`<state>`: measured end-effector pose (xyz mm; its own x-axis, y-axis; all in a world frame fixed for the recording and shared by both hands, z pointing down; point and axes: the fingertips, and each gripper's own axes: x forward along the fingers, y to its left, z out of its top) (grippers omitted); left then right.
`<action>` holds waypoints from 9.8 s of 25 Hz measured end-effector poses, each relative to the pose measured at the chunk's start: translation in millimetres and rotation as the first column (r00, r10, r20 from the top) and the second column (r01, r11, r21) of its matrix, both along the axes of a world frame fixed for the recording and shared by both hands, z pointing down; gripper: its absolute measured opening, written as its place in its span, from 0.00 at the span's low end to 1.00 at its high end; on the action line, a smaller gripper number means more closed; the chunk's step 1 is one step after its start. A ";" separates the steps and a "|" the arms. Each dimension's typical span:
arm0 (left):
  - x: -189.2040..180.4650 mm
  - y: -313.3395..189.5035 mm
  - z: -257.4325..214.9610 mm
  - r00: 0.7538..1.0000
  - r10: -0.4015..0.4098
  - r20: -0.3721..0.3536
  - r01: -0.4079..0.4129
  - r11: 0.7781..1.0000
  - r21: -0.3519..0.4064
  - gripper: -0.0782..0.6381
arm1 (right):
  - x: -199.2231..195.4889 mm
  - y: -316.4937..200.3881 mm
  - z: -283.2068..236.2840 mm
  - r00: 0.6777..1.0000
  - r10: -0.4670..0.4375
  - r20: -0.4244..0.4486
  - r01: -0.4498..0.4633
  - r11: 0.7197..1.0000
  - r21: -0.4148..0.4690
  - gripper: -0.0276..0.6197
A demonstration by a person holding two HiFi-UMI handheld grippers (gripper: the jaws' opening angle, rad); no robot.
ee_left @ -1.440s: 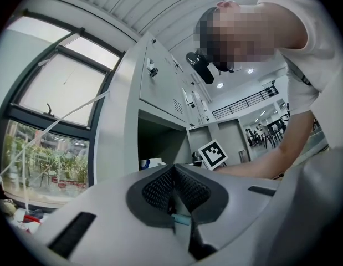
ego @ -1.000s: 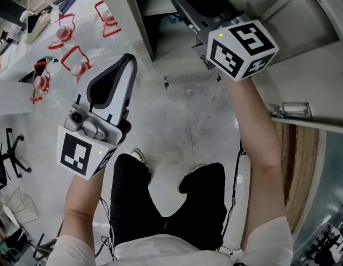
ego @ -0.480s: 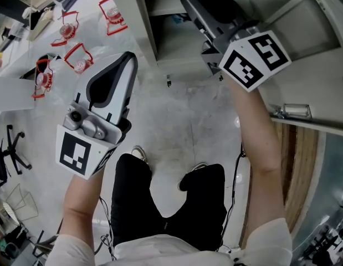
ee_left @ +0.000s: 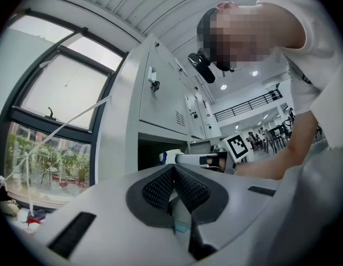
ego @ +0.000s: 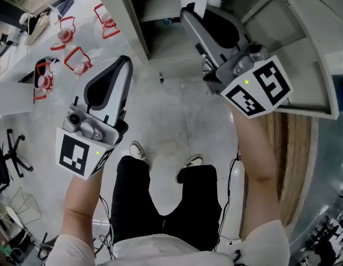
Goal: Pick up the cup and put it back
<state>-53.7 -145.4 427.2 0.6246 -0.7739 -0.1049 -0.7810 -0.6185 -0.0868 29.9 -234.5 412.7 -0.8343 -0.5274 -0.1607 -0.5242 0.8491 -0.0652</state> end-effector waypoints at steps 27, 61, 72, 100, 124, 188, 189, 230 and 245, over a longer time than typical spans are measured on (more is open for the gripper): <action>-27.4 83.2 -157.7 0.999 -0.042 0.000 0.042 0.999 -0.008 0.14 | 47.6 150.7 -169.6 0.996 0.047 0.081 -0.045 0.999 -0.023 0.13; -123.3 147.2 -333.6 0.964 -0.246 -0.103 0.256 0.962 0.093 0.14 | 126.2 238.6 -356.5 0.953 0.303 -0.002 -0.302 0.949 0.090 0.13; -102.9 126.4 -329.1 0.975 -0.199 -0.098 0.207 0.975 0.081 0.14 | 125.2 231.5 -339.4 0.947 0.321 -0.019 -0.319 0.944 0.079 0.13; -39.7 55.1 -190.7 0.993 -0.044 -0.111 0.042 0.999 -0.023 0.14 | 20.1 167.8 -163.1 0.996 0.042 -0.082 -0.036 0.997 0.073 0.14; 0.5 44.8 -29.2 0.998 0.050 -0.045 -0.049 0.999 0.021 0.14 | -5.2 95.8 4.3 0.985 0.016 -0.169 0.013 0.986 0.168 0.14; 17.1 -21.4 57.8 0.999 0.042 -0.004 -0.042 0.999 0.018 0.14 | 9.6 -48.0 88.7 0.984 0.159 -0.077 -0.146 0.977 0.153 0.34; 17.2 -20.2 56.6 0.999 0.041 -0.003 -0.041 0.999 0.011 0.14 | 17.9 -43.1 88.3 0.981 0.180 -0.069 -0.169 0.975 0.144 0.34; -42.0 44.4 -143.5 0.998 -0.069 0.008 0.070 0.990 -0.121 0.14 | 191.5 169.1 -78.7 0.735 0.666 -0.129 -0.672 0.689 -0.270 0.07; -134.9 93.5 -278.0 0.963 -0.257 -0.080 0.261 0.965 0.035 0.14 | 179.4 177.0 -227.8 0.764 0.632 -0.128 -0.643 0.761 -0.081 0.07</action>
<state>-188.6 -51.8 149.1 0.3927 -0.9017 -0.1809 -0.9192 -0.3911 -0.0458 209.3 -57.5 185.0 -0.3057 -0.9521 -0.0093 -0.9499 0.3057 -0.0656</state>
